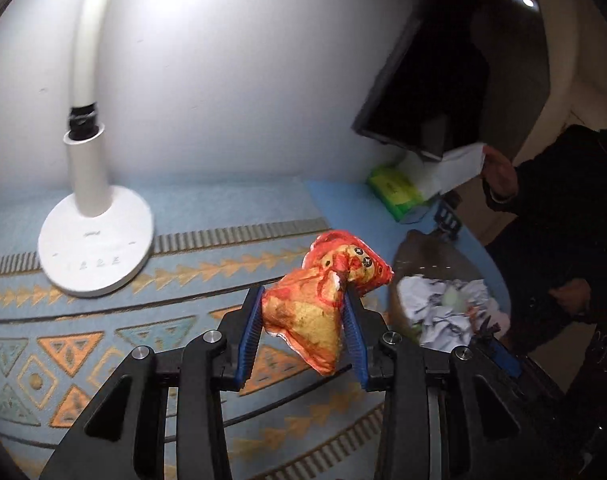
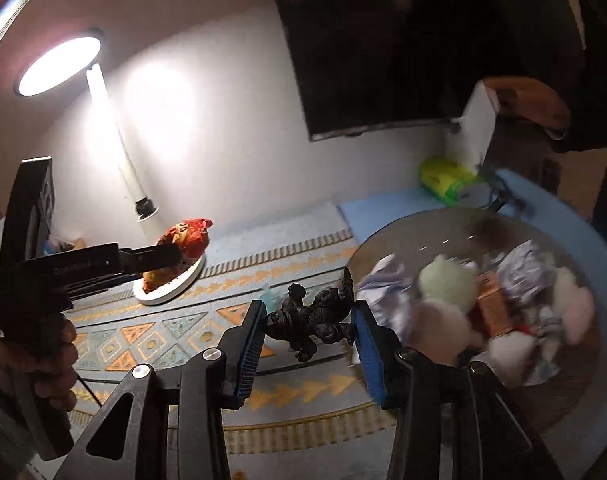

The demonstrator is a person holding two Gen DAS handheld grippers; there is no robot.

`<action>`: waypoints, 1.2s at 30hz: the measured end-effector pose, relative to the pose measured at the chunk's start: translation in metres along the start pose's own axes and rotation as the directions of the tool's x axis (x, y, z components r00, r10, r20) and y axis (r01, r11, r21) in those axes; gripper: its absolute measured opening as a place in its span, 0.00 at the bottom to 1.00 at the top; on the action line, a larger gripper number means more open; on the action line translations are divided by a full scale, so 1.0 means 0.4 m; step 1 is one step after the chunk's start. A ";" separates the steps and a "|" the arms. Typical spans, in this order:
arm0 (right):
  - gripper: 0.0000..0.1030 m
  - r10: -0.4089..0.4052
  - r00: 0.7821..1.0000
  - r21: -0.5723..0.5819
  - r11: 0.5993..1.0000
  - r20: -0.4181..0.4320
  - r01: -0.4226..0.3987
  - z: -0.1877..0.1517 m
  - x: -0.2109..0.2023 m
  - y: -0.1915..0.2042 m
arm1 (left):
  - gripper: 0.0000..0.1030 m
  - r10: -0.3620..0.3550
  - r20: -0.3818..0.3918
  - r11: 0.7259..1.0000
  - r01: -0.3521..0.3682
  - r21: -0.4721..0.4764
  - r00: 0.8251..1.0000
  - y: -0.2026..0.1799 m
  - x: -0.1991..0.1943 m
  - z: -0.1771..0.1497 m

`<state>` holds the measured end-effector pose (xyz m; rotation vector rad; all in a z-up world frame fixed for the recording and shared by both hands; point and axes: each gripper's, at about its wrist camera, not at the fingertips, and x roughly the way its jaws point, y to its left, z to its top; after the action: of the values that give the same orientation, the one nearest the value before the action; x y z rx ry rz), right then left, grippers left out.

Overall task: Organize objects
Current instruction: 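Carry the snack bag and dinosaur into the brown bowl while both grippers open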

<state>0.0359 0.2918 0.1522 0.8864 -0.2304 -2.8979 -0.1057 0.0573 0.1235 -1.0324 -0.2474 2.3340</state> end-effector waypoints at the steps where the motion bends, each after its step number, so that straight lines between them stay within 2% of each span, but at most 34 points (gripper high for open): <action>1: 0.42 -0.032 0.999 0.004 0.999 0.016 0.032 0.011 -0.011 -0.021 | 0.34 -0.036 -0.005 0.999 0.036 0.022 0.999 -0.034 0.009 0.008; 3: 0.42 -0.096 0.995 0.028 0.995 0.038 0.095 0.028 -0.028 -0.068 | 0.34 -0.089 -0.020 0.994 0.090 0.068 0.996 -0.101 0.034 0.017; 6: 0.42 -0.188 0.981 0.077 0.980 0.055 0.183 0.045 -0.049 -0.142 | 0.34 -0.128 -0.063 0.979 0.136 0.152 0.990 -0.201 0.086 0.022; 10: 0.42 -0.281 0.958 0.137 0.953 0.062 0.270 0.051 -0.076 -0.220 | 0.34 -0.170 -0.127 0.961 0.193 0.197 0.977 -0.305 0.158 0.019; 14: 0.42 -0.346 0.937 0.158 0.929 0.040 0.336 0.032 -0.078 -0.262 | 0.34 -0.153 -0.189 0.962 0.190 0.196 0.970 -0.366 0.229 0.005; 21: 0.42 -0.374 0.927 0.191 0.909 -0.015 0.370 -0.001 -0.052 -0.320 | 0.35 -0.097 -0.262 0.970 0.150 0.190 0.960 -0.410 0.307 -0.018; 23: 0.42 -0.373 0.927 0.191 0.908 -0.031 0.372 -0.004 -0.037 -0.327 | 0.36 -0.103 -0.281 0.971 0.158 0.182 0.954 -0.411 0.319 -0.020; 24: 0.46 -0.371 0.928 0.190 0.909 -0.042 0.372 -0.004 -0.027 -0.331 | 0.39 -0.111 -0.283 0.969 0.168 0.184 0.953 -0.410 0.320 -0.022; 27: 0.71 -0.378 0.925 0.202 0.904 -0.035 0.377 -0.016 -0.035 -0.333 | 0.43 -0.162 -0.276 0.954 0.222 0.201 0.947 -0.406 0.302 -0.023; 28: 0.79 -0.382 0.924 0.203 0.903 -0.024 0.379 -0.017 -0.039 -0.331 | 0.52 -0.177 -0.277 0.950 0.238 0.202 0.944 -0.404 0.294 -0.022; 29: 0.82 -0.383 0.924 0.201 0.904 -0.015 0.378 -0.017 -0.042 -0.327 | 0.62 -0.193 -0.279 0.948 0.253 0.195 0.941 -0.402 0.286 -0.019; 30: 0.84 -0.381 0.925 0.196 0.906 -0.009 0.375 -0.017 -0.044 -0.324 | 0.88 -0.210 -0.276 0.948 0.264 0.177 0.938 -0.396 0.276 -0.016; 31: 0.85 -0.376 0.927 0.189 0.909 -0.005 0.370 -0.017 -0.046 -0.319 | 0.99 -0.232 -0.261 0.948 0.278 0.156 0.937 -0.390 0.264 -0.013; 33: 0.86 -0.356 0.934 0.170 0.921 -0.001 0.351 -0.018 -0.051 -0.305 | 0.99 -0.273 -0.215 0.945 0.303 0.124 0.938 -0.374 0.232 -0.007; 36: 0.87 -0.298 0.954 0.138 0.946 0.010 0.294 -0.023 -0.066 -0.275 | 0.99 -0.255 -0.184 0.949 0.282 0.140 0.949 -0.362 0.190 0.009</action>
<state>0.0568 0.4026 0.1400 0.9749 -0.3255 -3.2081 -0.0879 0.2197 0.1341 -1.0322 -0.1195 1.9769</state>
